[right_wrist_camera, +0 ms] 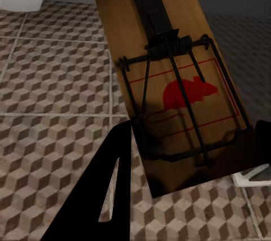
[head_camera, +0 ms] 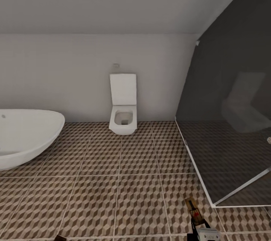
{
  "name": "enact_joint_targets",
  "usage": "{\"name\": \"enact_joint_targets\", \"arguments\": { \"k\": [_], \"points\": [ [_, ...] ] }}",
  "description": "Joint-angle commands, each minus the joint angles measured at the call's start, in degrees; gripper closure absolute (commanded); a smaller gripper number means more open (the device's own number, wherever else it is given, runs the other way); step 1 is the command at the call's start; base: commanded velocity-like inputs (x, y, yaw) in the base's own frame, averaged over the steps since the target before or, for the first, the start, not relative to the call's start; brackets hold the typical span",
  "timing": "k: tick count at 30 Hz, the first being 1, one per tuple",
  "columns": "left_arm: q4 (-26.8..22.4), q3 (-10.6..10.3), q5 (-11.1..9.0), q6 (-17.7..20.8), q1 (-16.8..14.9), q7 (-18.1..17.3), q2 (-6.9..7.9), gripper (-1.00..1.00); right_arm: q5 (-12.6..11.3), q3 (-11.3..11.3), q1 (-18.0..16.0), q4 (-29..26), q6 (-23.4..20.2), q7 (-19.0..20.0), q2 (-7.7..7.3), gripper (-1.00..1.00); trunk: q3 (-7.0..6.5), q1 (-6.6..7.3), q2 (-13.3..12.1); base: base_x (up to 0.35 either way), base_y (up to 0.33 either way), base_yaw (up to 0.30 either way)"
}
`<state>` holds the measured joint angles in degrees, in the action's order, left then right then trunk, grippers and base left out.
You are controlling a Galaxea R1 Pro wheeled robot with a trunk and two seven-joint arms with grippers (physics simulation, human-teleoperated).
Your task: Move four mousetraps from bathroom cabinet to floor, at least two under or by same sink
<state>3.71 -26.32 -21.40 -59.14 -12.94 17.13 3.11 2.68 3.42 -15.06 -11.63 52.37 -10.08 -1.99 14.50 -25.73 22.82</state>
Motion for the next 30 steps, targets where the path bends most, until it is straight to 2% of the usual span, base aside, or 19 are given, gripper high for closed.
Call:
{"name": "enact_joint_targets", "arguments": {
  "k": [1,8,26,27,28,30],
  "points": [
    [0.16,-0.49,-0.23,-0.19,-0.07,0.19,-0.03,1.00,0.20,0.36,-0.05,0.03,0.10,-0.56,-0.03,1.00,0.10,-0.05,0.10,0.252,0.168,0.000],
    [0.16,-0.49,-0.23,-0.19,-0.07,0.19,-0.03,1.00,0.20,0.36,-0.03,0.03,0.18,-0.56,-0.03,1.00,0.10,-0.05,0.10,0.204,0.108,0.000],
    [-0.09,-0.28,-0.23,0.18,-0.07,0.25,-0.18,1.00,0.30,0.58,-0.05,0.03,-0.27,-0.27,-0.14,1.00,0.10,-0.05,0.10,0.005,0.002,0.000],
    [-0.21,-0.23,-0.23,1.49,-0.07,0.26,-0.28,1.00,0.30,0.54,-0.05,-0.02,-0.66,-0.28,-0.16,1.00,0.10,-0.05,0.10,0.000,0.000,0.000],
    [-0.43,-0.19,-0.23,4.51,-0.07,0.26,-0.49,1.00,0.33,0.51,-0.06,-0.17,-1.66,-0.28,-0.21,1.00,0.10,-0.05,0.10,0.000,0.000,0.000],
    [-2.54,-0.16,-0.19,15.05,-0.11,0.16,-0.63,1.00,0.51,0.47,-0.06,-0.79,-6.19,-0.17,-0.30,1.00,0.10,-0.05,0.10,0.000,0.000,0.000]
  ]
}}
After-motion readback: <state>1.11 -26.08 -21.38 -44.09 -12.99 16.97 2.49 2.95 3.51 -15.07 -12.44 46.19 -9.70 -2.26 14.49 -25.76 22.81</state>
